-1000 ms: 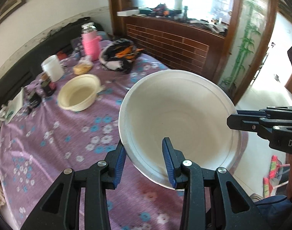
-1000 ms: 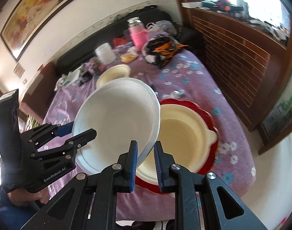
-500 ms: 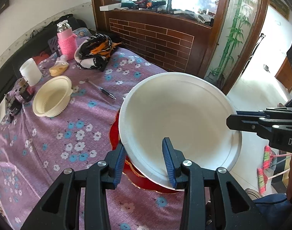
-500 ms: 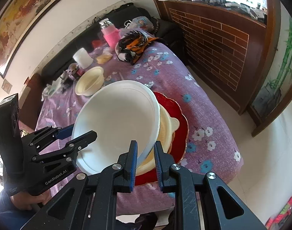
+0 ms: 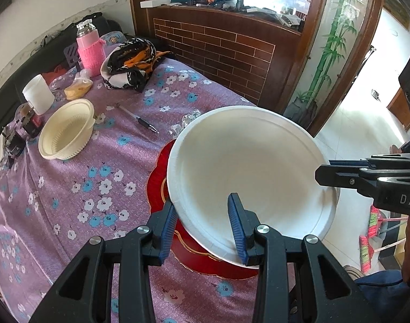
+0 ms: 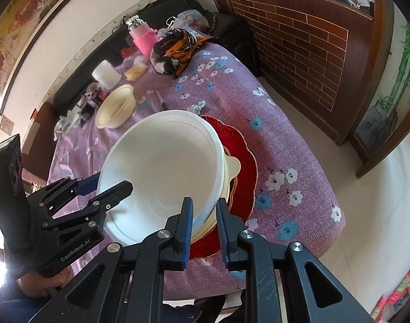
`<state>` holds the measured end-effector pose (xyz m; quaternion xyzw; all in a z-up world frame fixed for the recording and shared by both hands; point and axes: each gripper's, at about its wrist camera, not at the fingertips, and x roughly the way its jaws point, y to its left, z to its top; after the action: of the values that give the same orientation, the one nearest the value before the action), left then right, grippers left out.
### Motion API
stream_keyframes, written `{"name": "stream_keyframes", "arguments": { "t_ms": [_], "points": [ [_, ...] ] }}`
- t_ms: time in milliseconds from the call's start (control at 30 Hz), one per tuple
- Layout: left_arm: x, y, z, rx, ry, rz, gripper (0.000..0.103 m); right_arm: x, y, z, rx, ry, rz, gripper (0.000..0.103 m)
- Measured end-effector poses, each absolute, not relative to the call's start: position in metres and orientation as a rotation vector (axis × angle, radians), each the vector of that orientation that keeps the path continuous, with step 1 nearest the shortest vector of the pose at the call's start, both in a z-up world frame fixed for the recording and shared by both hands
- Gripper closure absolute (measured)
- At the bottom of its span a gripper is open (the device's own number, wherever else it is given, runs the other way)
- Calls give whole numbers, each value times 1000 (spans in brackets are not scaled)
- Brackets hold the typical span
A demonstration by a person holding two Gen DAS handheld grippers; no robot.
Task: Organize plates and bowls
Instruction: 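Lower the white bowl into the beige bowl and open both grippers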
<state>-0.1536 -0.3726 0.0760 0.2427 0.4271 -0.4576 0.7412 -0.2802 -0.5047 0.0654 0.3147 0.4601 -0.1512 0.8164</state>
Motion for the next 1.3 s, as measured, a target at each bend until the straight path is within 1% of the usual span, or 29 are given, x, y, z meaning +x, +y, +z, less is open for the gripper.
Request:
{"name": "stream_keyframes", "arguments": {
  "t_ms": [1100, 1200, 1300],
  "points": [
    [-152, -375, 66, 542, 963, -1021, 65, -278, -508, 55, 702, 1006, -348, 83],
    [-153, -374, 66, 543, 959, -1022, 64, -279, -507, 55, 702, 1006, -351, 83],
    [-153, -370, 68, 539, 954, -1019, 61, -279, -507, 55, 702, 1004, -352, 83]
  ]
}}
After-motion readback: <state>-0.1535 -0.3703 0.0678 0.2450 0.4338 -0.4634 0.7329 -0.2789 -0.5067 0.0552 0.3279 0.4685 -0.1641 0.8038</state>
